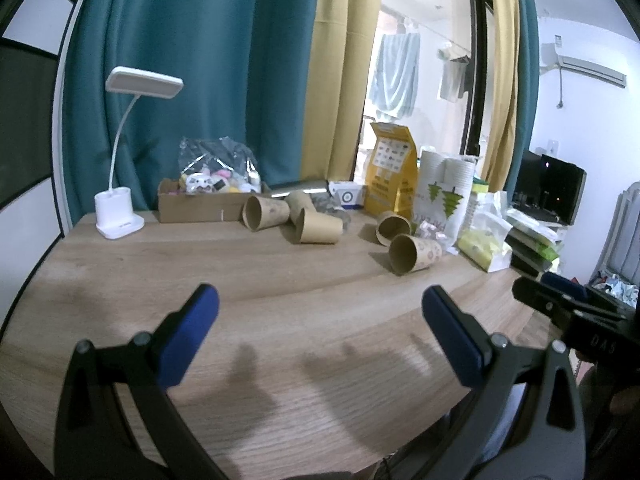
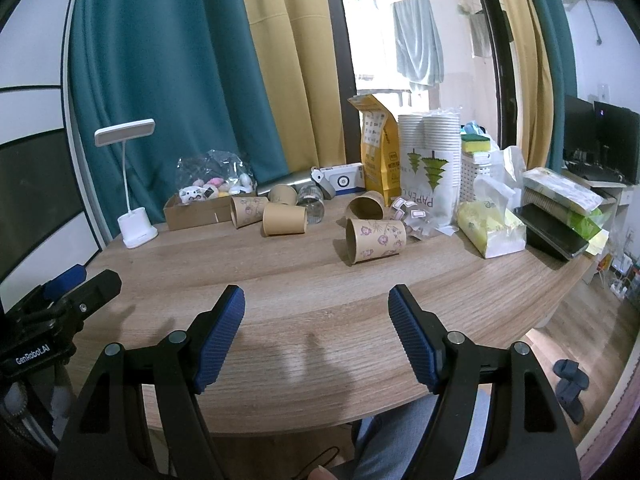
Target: Flip cup upside down
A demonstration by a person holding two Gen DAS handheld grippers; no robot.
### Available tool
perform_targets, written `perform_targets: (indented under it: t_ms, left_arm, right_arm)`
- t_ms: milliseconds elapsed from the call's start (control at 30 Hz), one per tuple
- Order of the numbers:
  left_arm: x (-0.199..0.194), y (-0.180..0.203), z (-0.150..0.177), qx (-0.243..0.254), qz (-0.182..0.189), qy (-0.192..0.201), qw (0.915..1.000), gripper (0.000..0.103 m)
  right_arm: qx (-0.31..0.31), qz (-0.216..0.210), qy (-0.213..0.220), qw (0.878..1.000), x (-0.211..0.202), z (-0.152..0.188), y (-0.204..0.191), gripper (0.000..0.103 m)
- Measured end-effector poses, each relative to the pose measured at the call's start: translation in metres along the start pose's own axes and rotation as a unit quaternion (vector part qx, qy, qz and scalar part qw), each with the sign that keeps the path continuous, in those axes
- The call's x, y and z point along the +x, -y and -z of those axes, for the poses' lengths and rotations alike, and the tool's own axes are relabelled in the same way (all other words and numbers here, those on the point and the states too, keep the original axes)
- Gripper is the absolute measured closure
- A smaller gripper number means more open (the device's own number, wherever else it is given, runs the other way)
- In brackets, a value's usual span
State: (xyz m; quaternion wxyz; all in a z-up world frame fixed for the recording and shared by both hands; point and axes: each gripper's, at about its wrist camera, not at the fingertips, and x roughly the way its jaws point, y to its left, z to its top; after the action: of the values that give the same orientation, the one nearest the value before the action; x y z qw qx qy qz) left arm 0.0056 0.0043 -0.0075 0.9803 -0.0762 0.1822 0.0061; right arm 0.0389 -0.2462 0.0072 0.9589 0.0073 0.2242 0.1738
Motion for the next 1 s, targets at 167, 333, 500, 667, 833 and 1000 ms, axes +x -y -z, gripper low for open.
perform_targets:
  t_ms: [167, 333, 500, 667, 833, 1000]
  left_arm:
    - [-0.0002, 0.0004, 0.0001, 0.000, -0.001, 0.000, 1.0000, 0.000]
    - [0.0000, 0.0013, 0.0001, 0.000, -0.001, 0.000, 1.0000, 0.000]
    - [-0.0002, 0.0009, 0.0002, 0.000, -0.001, 0.000, 1.0000, 0.000]
    - [-0.0002, 0.0009, 0.0000, 0.000, -0.001, 0.000, 1.0000, 0.000]
    - [0.0000, 0.0010, -0.0007, 0.000, -0.001, -0.001, 1.0000, 0.000]
    - [0.0000, 0.0010, -0.0006, 0.000, -0.001, -0.001, 1.0000, 0.000]
  right_arm:
    - [0.000, 0.000, 0.000, 1.000, 0.0002, 0.0005, 0.0003, 0.026]
    - [0.001, 0.000, -0.001, 1.000, 0.0004, 0.0010, 0.0005, 0.026]
    - [0.001, 0.000, 0.000, 1.000, 0.0002, 0.0015, 0.0004, 0.026]
    - [0.001, 0.000, -0.001, 1.000, 0.0005, 0.0018, 0.0006, 0.026]
    - [0.002, -0.001, -0.001, 1.000, 0.0004, 0.0024, 0.0006, 0.026]
    - [0.002, -0.001, -0.001, 1.000, -0.0001, 0.0025, 0.0020, 0.026]
